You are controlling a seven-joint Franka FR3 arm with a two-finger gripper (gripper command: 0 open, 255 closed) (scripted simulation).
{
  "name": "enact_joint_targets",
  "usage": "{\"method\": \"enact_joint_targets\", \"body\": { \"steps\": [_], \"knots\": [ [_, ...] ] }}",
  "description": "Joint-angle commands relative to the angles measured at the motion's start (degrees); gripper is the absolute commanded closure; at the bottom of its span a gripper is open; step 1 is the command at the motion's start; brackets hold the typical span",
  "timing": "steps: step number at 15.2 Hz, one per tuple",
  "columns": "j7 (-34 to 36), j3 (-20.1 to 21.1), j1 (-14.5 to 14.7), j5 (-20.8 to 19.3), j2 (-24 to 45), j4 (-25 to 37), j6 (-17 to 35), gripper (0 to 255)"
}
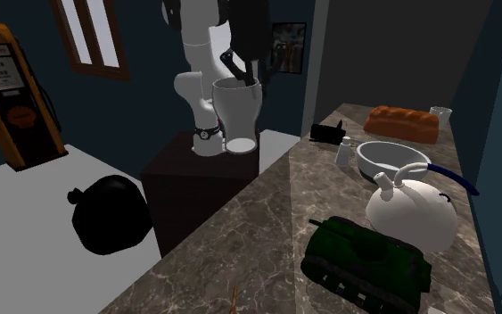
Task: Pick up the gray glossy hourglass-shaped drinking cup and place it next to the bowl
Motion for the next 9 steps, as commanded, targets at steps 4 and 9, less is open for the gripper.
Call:
{"method": "enact_joint_targets", "body": {
  "steps": [4,9],
  "knots": [
    [2.8,1.4,1.1,1.9,-7.0,-9.0,2.7,255],
    [6.4,3.3,2.9,4.2,-14.6,-18.5,5.7,255]
  ]
}}
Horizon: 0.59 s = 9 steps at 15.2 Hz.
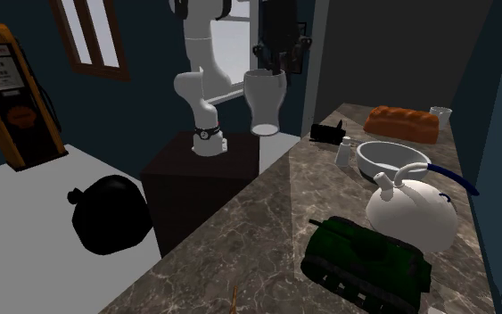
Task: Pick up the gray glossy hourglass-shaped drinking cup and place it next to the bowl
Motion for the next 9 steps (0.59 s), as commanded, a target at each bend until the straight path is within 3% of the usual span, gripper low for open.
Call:
{"method": "enact_joint_targets", "body": {
  "steps": [1,9],
  "knots": [
    [1.2,0.7,0.6,1.1,-3.2,-4.1,1.3,255],
    [8.3,4.7,4.4,4.5,-11.9,-13.5,3.9,255]
  ]
}}
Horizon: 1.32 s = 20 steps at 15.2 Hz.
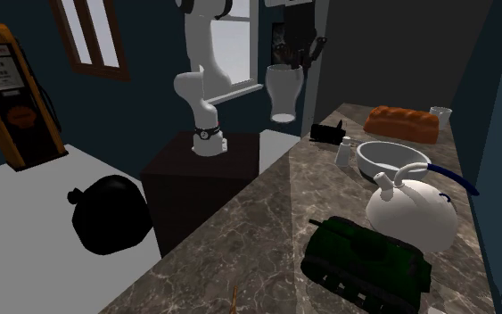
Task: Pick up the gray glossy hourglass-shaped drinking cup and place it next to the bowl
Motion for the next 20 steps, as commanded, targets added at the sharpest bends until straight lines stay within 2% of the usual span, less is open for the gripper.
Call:
{"method": "enact_joint_targets", "body": {
  "steps": [1,7,14,20],
  "knots": [
    [2.3,1.3,1.2,0.7,-1.6,-1.6,0.6,255],
    [8.8,5.2,4.4,2.8,-5.6,-5.1,1.8,255],
    [17.3,10.6,7.8,4.1,-7.6,-6.2,3.0,255],
    [16.5,10.9,8.1,4.7,-8.1,-11.2,7.5,255]
  ]
}}
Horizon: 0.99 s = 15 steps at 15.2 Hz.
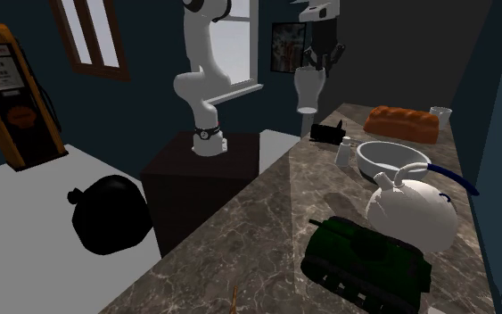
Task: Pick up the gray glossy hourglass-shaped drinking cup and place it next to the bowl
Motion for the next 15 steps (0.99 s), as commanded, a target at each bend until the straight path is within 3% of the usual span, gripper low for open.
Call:
{"method": "enact_joint_targets", "body": {
  "steps": [1,15],
  "knots": [
    [-0.2,0.2,0.1,0.2,-0.1,-1.6,1.6,255],
    [-1.2,1.6,0.6,0.6,1.2,-11.2,12.3,255]
  ]
}}
